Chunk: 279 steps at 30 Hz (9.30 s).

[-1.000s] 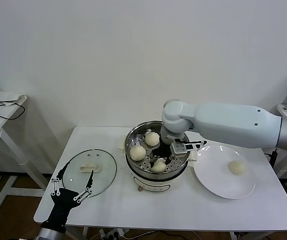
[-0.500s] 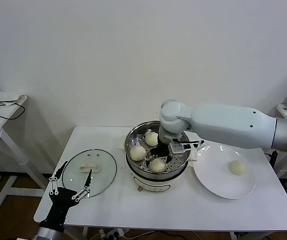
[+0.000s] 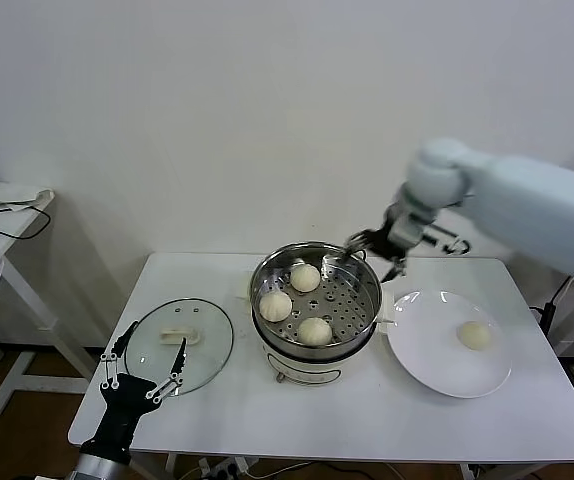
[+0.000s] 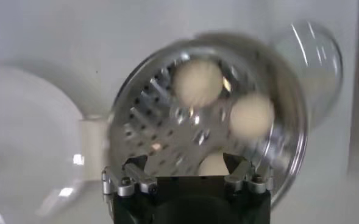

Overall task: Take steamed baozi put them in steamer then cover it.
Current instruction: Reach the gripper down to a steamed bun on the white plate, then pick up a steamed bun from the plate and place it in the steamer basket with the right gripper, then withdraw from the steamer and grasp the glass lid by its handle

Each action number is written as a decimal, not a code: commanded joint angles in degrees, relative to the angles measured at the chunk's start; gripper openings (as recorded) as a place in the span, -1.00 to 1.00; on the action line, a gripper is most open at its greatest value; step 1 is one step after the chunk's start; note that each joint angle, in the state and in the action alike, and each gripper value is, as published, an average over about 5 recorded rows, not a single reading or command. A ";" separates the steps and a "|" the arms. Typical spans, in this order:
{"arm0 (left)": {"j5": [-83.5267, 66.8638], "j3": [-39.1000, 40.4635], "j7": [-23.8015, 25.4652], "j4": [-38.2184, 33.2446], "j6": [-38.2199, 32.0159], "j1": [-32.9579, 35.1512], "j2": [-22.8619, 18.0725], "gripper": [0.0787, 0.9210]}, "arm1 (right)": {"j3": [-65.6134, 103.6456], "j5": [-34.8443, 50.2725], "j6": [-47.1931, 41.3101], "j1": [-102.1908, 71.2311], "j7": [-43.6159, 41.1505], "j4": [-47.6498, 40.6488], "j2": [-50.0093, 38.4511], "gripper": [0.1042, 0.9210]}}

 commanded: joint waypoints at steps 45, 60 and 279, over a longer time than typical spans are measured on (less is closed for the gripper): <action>0.18 -0.65 0.02 -0.77 0.63 1.95 -0.23 0.77 | 20.42 -2.53 -13.57 -33.29 4.87 -39.40 1.54 0.71; 0.10 -0.86 -0.05 -0.77 0.68 1.46 0.07 0.77 | 13.02 2.45 -15.56 -21.29 -1.83 -30.70 -1.17 0.18; 66.69 8.45 -12.52 49.81 8.27 -36.75 -0.42 0.17 | 93.95 21.16 -1.44 -103.72 82.93 13.67 17.51 0.76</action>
